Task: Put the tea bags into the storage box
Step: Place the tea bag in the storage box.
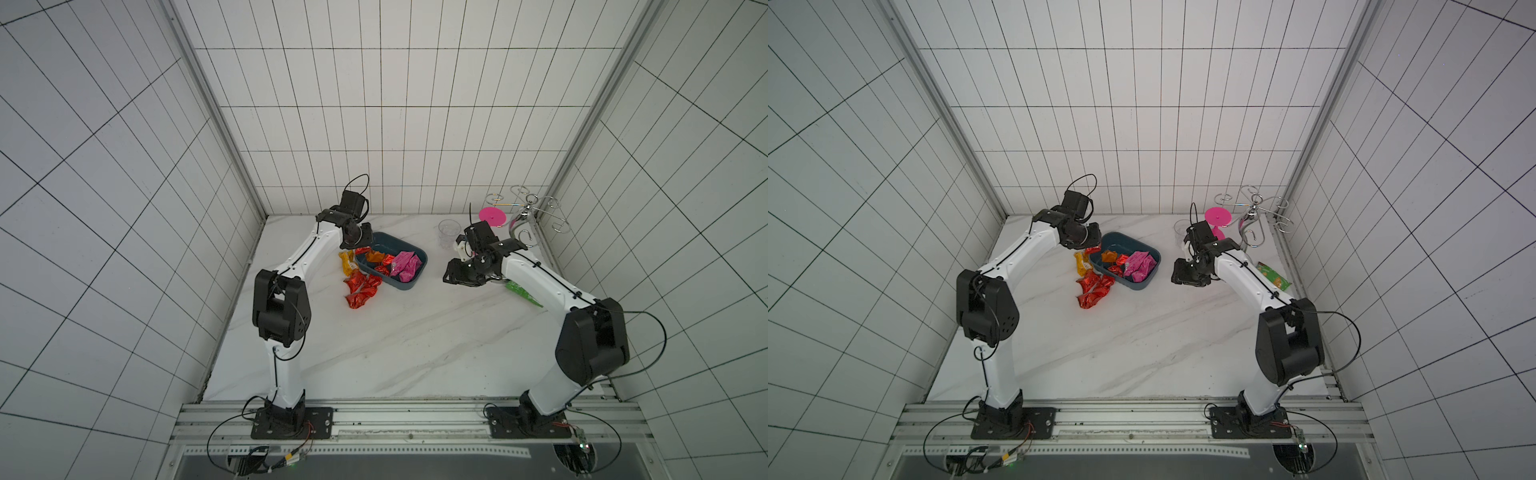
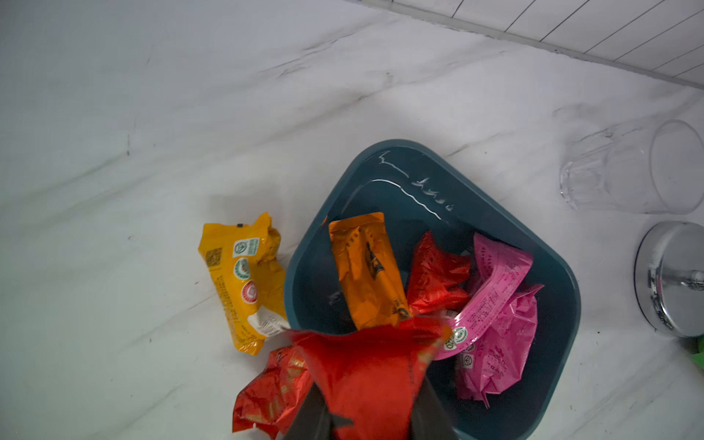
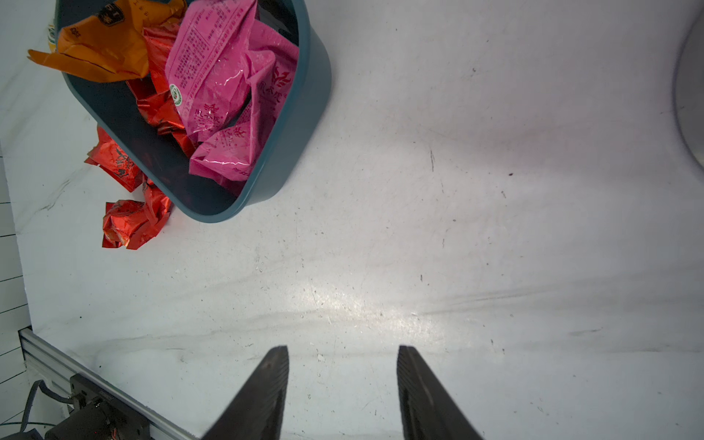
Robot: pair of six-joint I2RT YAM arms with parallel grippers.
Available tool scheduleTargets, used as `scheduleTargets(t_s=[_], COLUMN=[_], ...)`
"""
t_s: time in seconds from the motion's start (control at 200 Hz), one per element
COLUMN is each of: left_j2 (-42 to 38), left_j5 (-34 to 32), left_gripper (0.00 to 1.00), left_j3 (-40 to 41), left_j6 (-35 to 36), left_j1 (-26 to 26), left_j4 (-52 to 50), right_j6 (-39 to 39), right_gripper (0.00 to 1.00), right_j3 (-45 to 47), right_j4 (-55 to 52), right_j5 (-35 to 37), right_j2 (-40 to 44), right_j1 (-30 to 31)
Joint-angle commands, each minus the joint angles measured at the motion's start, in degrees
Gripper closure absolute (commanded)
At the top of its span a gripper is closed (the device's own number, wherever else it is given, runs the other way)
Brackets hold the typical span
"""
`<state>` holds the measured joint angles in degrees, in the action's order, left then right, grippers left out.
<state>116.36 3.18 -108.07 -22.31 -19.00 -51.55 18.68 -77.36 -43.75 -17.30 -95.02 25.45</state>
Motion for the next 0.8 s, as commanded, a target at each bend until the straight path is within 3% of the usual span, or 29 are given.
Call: scheduleTargets(t_s=[0.0, 0.3, 0.45, 0.525, 0.635, 0.8], left_j2=[5.0, 12.7, 15.0, 14.4, 11.9, 6.6], left_j5=[0.6, 2.9, 4.1, 3.0, 0.4, -2.3], left_gripper=[0.74, 0.71, 0.64, 0.52, 0.44, 0.42], left_j3=[-3.8, -7.8, -8.6, -8.8, -8.2, -4.9], left_j6=[2.9, 4.5, 4.0, 3.6, 3.6, 2.9], left_j1=[-0.2, -1.3, -1.6, -1.9, -2.0, -2.0], left_j4=[-1.8, -2.2, -2.7, -3.0, -2.9, -2.8], right_j6=[0.1, 0.7, 1.4, 1.5, 1.5, 2.1], right_gripper=[0.50, 0.50, 0.50, 0.50, 0.50, 0.50], right_j3=[-1.1, 1.0, 2.4, 2.9, 3.1, 3.3], right_j4=[-0.9, -1.3, -1.3, -1.3, -1.2, 0.0], right_j5=[0.3, 1.9, 2.3, 2.5, 2.2, 1.0], right_j2=[-0.2, 1.8, 3.2, 3.6, 3.5, 3.4], right_j1=[-0.4, -0.5, -0.5, -0.5, -0.5, -0.5])
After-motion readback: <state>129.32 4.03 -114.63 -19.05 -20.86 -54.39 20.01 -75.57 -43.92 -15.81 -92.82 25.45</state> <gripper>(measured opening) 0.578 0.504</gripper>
